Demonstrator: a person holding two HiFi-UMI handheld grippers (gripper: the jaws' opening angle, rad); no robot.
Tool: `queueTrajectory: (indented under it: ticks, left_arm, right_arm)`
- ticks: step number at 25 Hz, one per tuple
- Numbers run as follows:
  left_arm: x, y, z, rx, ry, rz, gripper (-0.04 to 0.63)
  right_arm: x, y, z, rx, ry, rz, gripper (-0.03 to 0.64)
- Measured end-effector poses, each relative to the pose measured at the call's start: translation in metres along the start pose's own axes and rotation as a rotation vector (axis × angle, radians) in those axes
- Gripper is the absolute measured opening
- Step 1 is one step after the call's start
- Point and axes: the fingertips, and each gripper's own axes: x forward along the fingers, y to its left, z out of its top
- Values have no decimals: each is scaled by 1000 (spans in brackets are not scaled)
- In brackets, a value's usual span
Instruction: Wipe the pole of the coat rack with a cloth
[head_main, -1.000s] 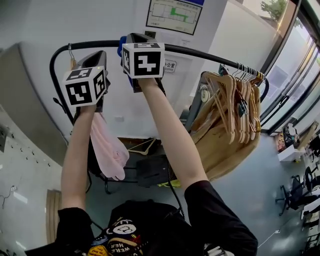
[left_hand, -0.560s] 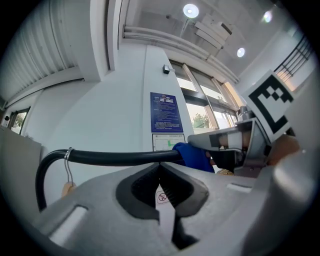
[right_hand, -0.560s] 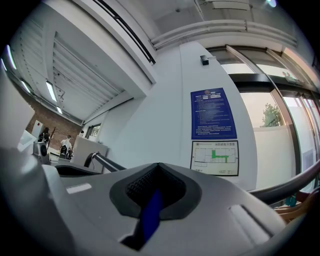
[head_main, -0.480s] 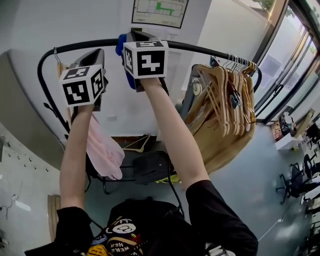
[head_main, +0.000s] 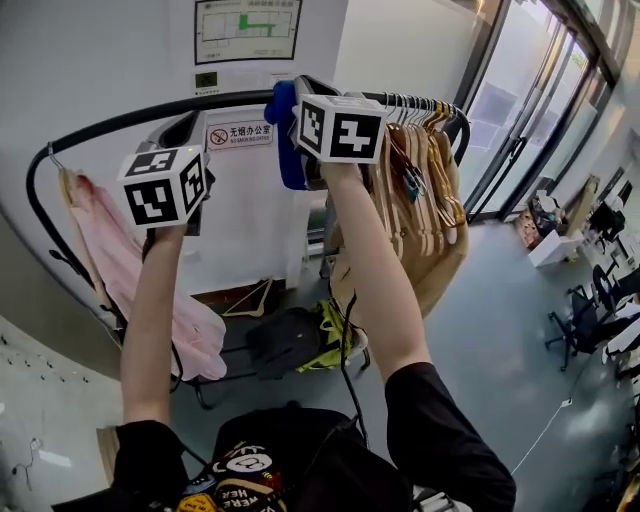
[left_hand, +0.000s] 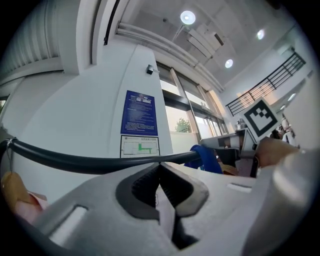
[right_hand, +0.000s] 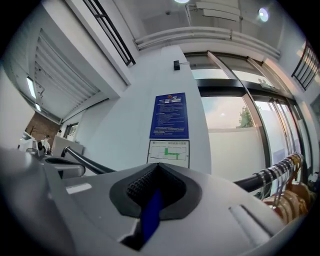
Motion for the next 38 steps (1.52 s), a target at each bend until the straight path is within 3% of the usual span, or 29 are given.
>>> queueTrajectory:
  ticks: [8, 17, 25, 29, 34, 38]
  left_arm:
    - [18, -27, 2, -2, -1, -33, 3]
    - [20, -25, -5, -2, 12, -21, 3]
    - [-9, 20, -12, -4, 27, 60, 3]
    - [-35, 49, -13, -4, 31, 115, 3]
    - [-72, 88, -17, 2, 44, 184, 3]
    - [-99, 119, -13, -3, 39, 240, 3]
  right_arm:
    - [-31, -93, -2, 25, 11, -131, 2]
    - [-29, -81, -4, 4, -2, -131, 0]
    - [-5, 18, -4, -65, -15, -5, 0]
    - [14, 89, 0, -103, -3, 78, 0]
    - [43, 181, 3, -55, 17, 174, 0]
    - [61, 254, 9, -106, 17, 258, 0]
